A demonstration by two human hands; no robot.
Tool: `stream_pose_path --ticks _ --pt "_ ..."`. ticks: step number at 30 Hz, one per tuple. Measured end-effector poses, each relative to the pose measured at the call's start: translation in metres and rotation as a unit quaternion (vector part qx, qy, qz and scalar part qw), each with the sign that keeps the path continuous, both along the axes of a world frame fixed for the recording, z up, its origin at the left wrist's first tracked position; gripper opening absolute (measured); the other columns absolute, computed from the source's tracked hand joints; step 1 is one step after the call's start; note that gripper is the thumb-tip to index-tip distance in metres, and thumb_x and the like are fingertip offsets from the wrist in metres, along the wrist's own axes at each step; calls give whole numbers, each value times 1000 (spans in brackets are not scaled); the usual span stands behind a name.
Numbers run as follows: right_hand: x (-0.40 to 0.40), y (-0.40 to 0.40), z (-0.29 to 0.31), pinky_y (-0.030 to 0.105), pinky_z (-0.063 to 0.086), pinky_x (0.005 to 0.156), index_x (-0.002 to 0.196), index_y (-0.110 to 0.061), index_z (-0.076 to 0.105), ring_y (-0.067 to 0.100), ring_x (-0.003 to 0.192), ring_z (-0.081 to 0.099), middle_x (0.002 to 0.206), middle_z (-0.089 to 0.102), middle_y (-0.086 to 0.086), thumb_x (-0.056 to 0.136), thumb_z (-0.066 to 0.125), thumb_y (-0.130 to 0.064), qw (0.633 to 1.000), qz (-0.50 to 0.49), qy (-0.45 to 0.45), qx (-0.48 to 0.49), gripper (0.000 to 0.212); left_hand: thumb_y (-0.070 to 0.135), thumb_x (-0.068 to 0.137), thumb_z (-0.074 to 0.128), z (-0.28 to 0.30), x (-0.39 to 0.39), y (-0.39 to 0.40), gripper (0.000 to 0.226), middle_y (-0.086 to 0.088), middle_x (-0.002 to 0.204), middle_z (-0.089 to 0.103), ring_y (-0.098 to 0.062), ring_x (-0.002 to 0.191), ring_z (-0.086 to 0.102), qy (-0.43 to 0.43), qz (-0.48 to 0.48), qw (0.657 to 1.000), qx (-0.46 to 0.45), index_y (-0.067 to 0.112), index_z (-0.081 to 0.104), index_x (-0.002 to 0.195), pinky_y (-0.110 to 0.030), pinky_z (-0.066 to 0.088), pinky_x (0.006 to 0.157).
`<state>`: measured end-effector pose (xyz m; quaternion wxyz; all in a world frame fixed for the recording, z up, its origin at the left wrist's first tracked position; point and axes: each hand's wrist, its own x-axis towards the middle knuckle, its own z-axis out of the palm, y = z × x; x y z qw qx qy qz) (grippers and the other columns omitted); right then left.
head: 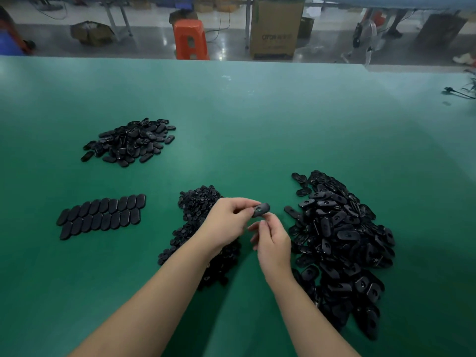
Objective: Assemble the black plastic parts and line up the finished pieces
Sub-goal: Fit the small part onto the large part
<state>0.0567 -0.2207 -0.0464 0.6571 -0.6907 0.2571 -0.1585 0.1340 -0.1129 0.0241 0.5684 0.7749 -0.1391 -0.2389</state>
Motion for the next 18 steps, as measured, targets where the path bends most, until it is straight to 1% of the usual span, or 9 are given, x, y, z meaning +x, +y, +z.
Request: stream_pose_path --ticks 2,4,6,8,10,13,15,17,18 --pt "0 4 2 31 49 56 103 -31 65 13 61 59 71 68 7 102 42 -9 1000 -3 -5 3 32 9 100 57 -5 2 11 26 15 53 58 -4 49 48 -13 -6 999 44 23 77 106 -14 38 50" --pt "0 6 3 32 49 56 101 -30 66 14 58 58 66 67 5 102 42 -10 1000 -6 -12 2 31 10 97 61 -10 3 17 21 16 72 68 5 59 55 -44 -15 994 98 19 75 109 -12 43 60" --pt "0 7 3 29 48 55 98 -29 66 12 54 57 60 64 1 103 46 -14 1000 0 -8 -16 26 14 95 67 -15 3 20 14 9 83 70 7 57 53 -60 -19 990 129 23 72 105 -13 41 59" --pt "0 7 5 25 47 54 93 -26 66 10 52 57 59 64 -1 103 51 -16 999 9 -3 -35 20 16 92 70 -18 3 20 11 3 86 72 3 58 54 -60 -1 990 124 25 70 98 -13 40 55" --pt "0 7 6 23 48 54 90 -24 65 9 55 62 60 65 -4 102 56 -15 999 13 -2 -49 17 14 91 72 -19 3 19 11 -2 88 73 -7 68 59 -66 38 993 92 24 70 96 -17 46 62" --pt "0 9 5 36 56 60 88 -23 63 11 61 65 66 66 -5 98 64 -17 997 33 9 -64 11 14 89 73 -17 4 16 13 0 85 72 -10 74 63 -111 78 989 62 26 70 94 -22 50 72" --pt "0 9 3 45 56 64 87 -22 62 13 62 61 69 66 -1 95 69 -17 997 35 12 -65 11 14 88 73 -17 3 13 14 6 82 72 -6 75 64 -140 63 986 68 27 70 93 -18 50 73" --pt "1 8 2 47 57 66 93 -24 63 13 64 60 73 69 1 95 68 -15 997 32 14 -63 11 13 90 71 -16 0 9 14 10 85 73 -2 78 64 -182 22 978 97 25 72 96 -15 49 78" --pt "2 8 2 44 57 64 97 -26 63 13 64 62 74 70 0 96 67 -13 997 33 15 -62 13 11 92 68 -16 -2 8 15 10 91 74 -2 83 65 -201 5 974 108 22 73 101 -15 50 82"
